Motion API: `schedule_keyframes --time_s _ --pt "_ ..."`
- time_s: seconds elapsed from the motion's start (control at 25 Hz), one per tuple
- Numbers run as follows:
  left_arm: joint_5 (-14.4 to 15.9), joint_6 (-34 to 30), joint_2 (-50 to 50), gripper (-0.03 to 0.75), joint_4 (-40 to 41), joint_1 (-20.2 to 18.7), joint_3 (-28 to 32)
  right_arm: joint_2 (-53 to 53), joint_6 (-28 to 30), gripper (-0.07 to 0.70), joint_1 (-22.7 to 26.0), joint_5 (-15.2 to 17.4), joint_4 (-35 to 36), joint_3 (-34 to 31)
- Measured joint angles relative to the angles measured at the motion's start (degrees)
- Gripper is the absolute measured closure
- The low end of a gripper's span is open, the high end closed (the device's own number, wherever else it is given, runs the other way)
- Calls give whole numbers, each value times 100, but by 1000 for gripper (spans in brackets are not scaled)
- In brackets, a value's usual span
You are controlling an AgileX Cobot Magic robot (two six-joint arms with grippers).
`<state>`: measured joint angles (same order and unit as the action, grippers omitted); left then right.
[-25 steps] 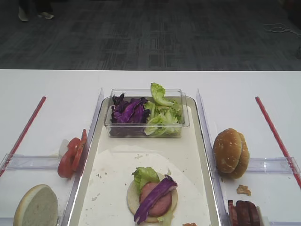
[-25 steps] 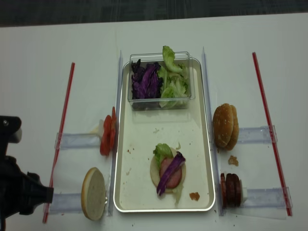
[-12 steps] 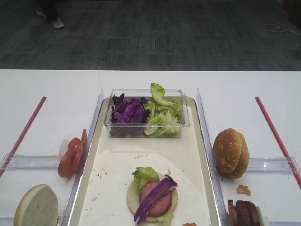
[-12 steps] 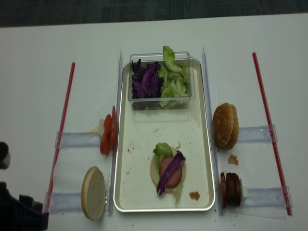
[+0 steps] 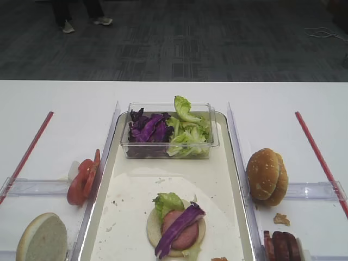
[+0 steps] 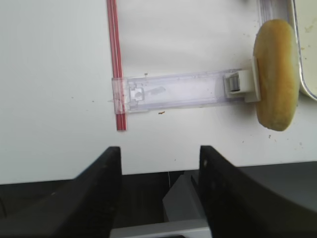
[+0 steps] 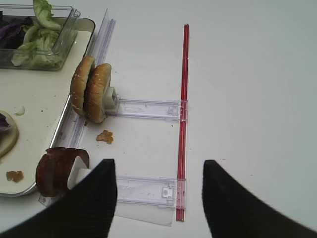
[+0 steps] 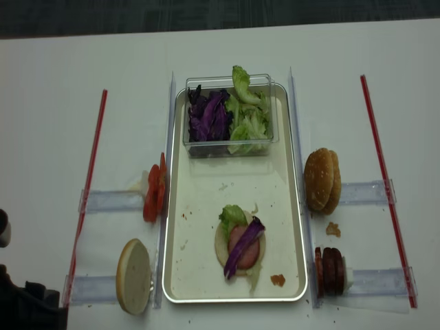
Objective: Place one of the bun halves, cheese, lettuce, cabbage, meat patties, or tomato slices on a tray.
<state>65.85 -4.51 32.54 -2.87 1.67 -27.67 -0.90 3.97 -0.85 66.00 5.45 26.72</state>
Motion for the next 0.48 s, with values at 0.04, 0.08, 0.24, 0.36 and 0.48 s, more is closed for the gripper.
schedule_keyframes --time_s 0.04,0.08,0.24,0.36,0.48 --pt "10 21 -12 374 0 0 0 0 0 220 0 0 0 0" --pt "10 25 -52 374 0 0 0 0 0 220 0 0 0 0" --pt "22 90 -335 374 26 0 0 0 0 220 0 0 0 0" --pt "35 111 -618 374 44 0 0 0 0 220 0 0 0 0" --pt "44 136 -870 374 49 0 0 0 0 220 0 0 0 0"
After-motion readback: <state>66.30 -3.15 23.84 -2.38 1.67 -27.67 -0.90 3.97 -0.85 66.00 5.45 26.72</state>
